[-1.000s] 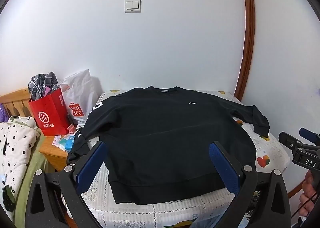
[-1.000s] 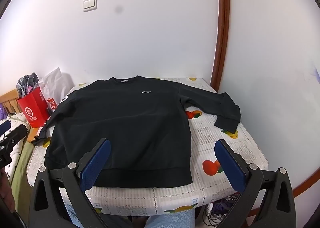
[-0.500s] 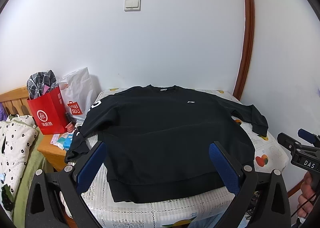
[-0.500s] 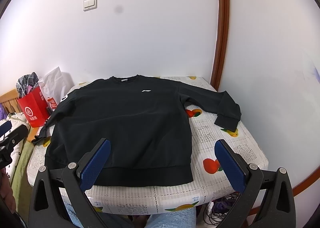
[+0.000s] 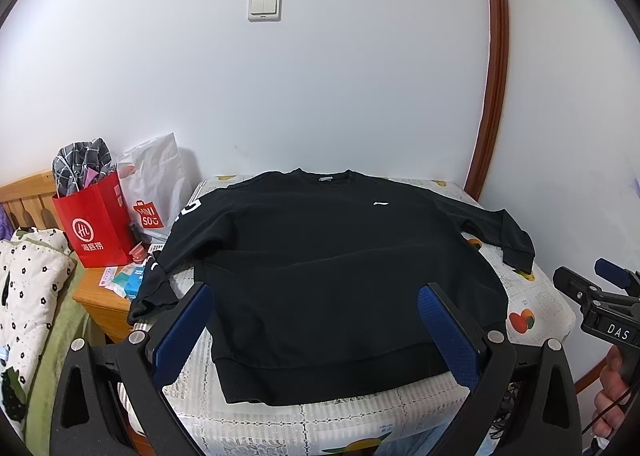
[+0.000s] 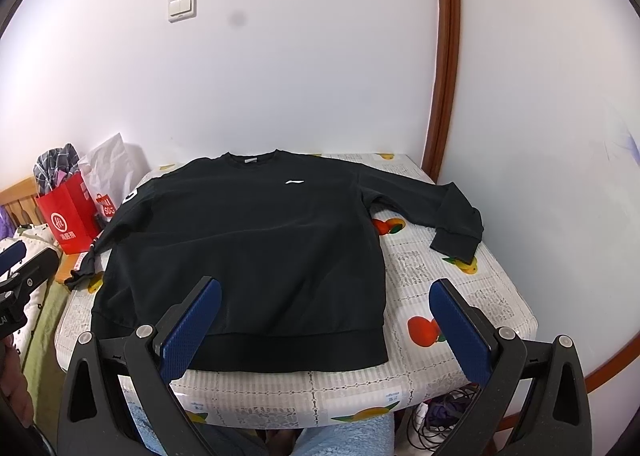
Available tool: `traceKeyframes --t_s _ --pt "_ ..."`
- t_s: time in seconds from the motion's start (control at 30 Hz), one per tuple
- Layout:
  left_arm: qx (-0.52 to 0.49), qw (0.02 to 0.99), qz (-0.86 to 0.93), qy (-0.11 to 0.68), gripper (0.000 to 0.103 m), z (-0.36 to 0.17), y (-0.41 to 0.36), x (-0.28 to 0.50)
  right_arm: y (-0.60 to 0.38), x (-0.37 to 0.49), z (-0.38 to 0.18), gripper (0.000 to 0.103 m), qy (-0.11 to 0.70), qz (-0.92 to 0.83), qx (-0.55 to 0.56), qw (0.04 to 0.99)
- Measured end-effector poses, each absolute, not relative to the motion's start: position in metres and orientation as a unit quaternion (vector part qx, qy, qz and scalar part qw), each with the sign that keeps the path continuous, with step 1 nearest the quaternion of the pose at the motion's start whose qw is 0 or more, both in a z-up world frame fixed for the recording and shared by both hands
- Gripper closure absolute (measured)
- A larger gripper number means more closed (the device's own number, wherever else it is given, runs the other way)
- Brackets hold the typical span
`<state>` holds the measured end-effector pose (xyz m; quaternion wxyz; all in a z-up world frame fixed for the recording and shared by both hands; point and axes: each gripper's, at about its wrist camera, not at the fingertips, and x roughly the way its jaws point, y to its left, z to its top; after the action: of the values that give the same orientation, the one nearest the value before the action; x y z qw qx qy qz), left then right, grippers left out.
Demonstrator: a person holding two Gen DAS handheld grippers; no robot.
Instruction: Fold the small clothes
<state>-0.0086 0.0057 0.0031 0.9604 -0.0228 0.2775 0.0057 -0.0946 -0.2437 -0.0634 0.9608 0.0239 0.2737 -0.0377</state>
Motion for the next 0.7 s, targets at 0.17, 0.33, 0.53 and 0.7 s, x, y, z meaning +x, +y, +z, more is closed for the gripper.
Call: traceKeyframes --t_s 0.17,0.33,0.53,0.7 --pt "-0.023 0.961 0.005 0.277 0.0 0.0033 0.0062 -0.0083 -0.2427 -0.0952 -0.0629 0.001 0.274 -0.039 0.024 0.961" --pt "-0.023 0.96 0.005 0.278 0.0 0.0032 0.0066 -0.0085 -0.243 -0.0971 -0.062 0.001 0.274 -0.04 0.025 0.961" --pt "-0.023 0.96 0.005 0.278 0.0 0.0023 0.0074 -0.0092 -0.2455 -0.097 -0.0601 0.001 0.275 -0.041 0.027 0.96" --pt "-0.024 0.96 0.006 0.278 0.0 0.0023 0.008 -0.0091 -0.2468 -0.0966 -0.0597 0.001 0.275 -0.042 0.027 0.96"
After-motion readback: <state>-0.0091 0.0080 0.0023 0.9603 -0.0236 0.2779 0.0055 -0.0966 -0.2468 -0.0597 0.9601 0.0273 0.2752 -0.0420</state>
